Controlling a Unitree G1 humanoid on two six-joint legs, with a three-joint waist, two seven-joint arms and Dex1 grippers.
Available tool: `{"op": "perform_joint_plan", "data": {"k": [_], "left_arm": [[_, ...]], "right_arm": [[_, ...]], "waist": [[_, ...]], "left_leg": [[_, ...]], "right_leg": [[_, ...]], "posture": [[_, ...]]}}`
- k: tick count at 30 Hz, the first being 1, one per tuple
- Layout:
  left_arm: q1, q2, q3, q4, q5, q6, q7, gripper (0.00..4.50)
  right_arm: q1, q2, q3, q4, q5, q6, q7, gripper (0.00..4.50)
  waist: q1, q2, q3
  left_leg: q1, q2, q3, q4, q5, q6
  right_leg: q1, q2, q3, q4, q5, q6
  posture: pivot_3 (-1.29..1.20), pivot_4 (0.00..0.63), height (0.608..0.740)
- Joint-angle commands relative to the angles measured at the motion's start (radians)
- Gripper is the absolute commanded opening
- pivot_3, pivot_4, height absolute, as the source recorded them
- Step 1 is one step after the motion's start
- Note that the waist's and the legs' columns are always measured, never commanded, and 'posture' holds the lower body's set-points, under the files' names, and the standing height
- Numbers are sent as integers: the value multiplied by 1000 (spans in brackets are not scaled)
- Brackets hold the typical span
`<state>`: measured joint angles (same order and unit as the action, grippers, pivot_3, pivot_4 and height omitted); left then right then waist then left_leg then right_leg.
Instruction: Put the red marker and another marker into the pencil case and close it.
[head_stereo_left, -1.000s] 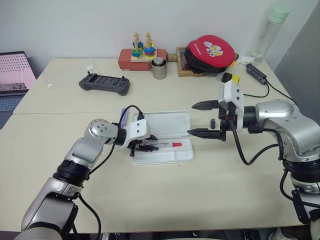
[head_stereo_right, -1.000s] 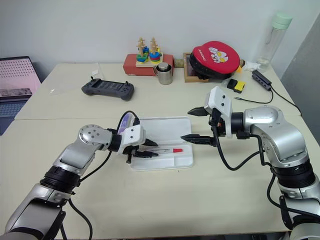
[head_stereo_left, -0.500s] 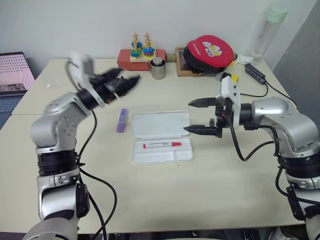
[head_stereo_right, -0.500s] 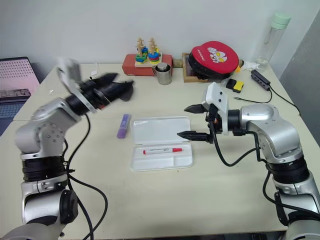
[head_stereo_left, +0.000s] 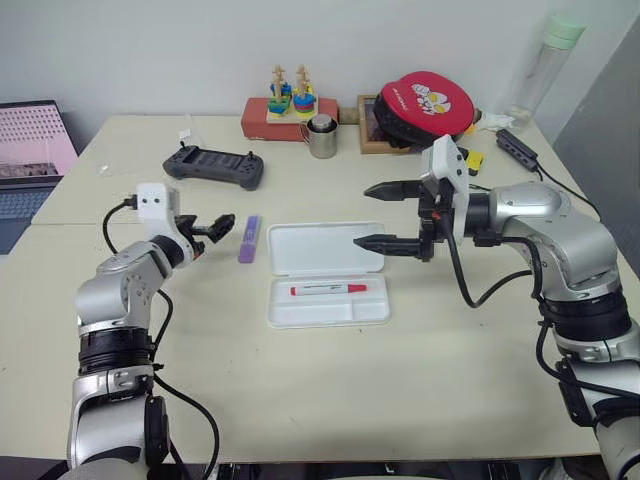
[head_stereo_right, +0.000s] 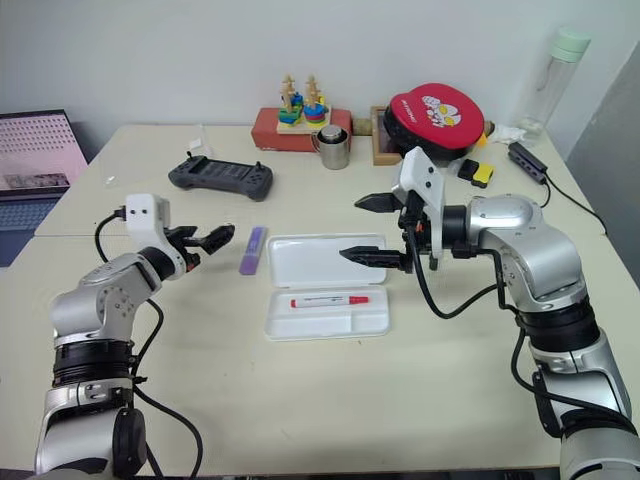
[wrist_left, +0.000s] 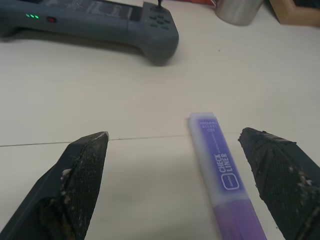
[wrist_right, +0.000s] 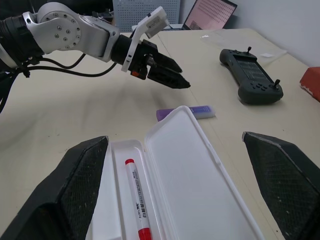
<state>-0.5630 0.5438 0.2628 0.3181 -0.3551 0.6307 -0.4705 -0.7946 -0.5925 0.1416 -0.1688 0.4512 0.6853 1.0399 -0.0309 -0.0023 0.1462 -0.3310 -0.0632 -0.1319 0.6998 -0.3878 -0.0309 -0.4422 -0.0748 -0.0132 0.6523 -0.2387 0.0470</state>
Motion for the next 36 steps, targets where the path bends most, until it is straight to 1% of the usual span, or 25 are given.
{"op": "perform_joint_plan", "data": {"k": [1,5,9,16,21,32,33,36], "left_arm": [[-31,2,-42,26,16,-25,-45,4474],[-40,-1,-110,59,53,-52,-87,4474],[-61,-10,-158,104,95,-37,-75,4474],[-75,-17,-171,127,111,16,-62,4474],[-78,-19,-164,132,114,17,-60,3499],[-81,-21,-130,152,114,6,-29,1560],[-80,-20,-122,156,114,5,-22,1304],[-82,-15,-94,175,117,-14,9,1198]], "right_arm": [[-8,-4,-14,-39,9,1,-10,4500],[-4,-3,-15,-48,14,8,-16,4500],[-1,-2,-14,-56,16,14,-24,4500],[5,-4,-19,-68,16,22,-30,4500],[8,-4,-22,-71,18,22,-31,4500],[6,-3,-30,-67,19,17,-32,4500],[6,-3,-32,-66,19,16,-33,4500],[1,-1,-39,-61,21,13,-37,4500]], "waist": [[-1,0,0],[0,0,0],[0,0,0],[-1,0,0],[0,0,0],[0,0,0],[0,0,0],[0,0,0]], "left_leg": [[0,0,0,0,0,0],[0,0,0,0,0,0],[0,0,0,0,0,0],[0,0,0,1,0,0],[1,0,0,1,0,0],[1,-1,0,1,0,0],[1,-1,0,1,0,0],[1,-1,1,1,0,0]], "right_leg": [[0,0,0,0,0,0],[0,0,0,1,0,0],[0,0,0,1,0,0],[0,0,1,3,0,0],[-1,0,1,4,0,0],[-1,0,1,4,0,0],[-1,0,1,4,0,0],[-1,0,1,4,0,0]], "posture": [[0,150,740],[0,150,740],[0,150,740],[0,150,740],[0,150,740],[0,150,740],[0,150,740],[0,150,740]]}}
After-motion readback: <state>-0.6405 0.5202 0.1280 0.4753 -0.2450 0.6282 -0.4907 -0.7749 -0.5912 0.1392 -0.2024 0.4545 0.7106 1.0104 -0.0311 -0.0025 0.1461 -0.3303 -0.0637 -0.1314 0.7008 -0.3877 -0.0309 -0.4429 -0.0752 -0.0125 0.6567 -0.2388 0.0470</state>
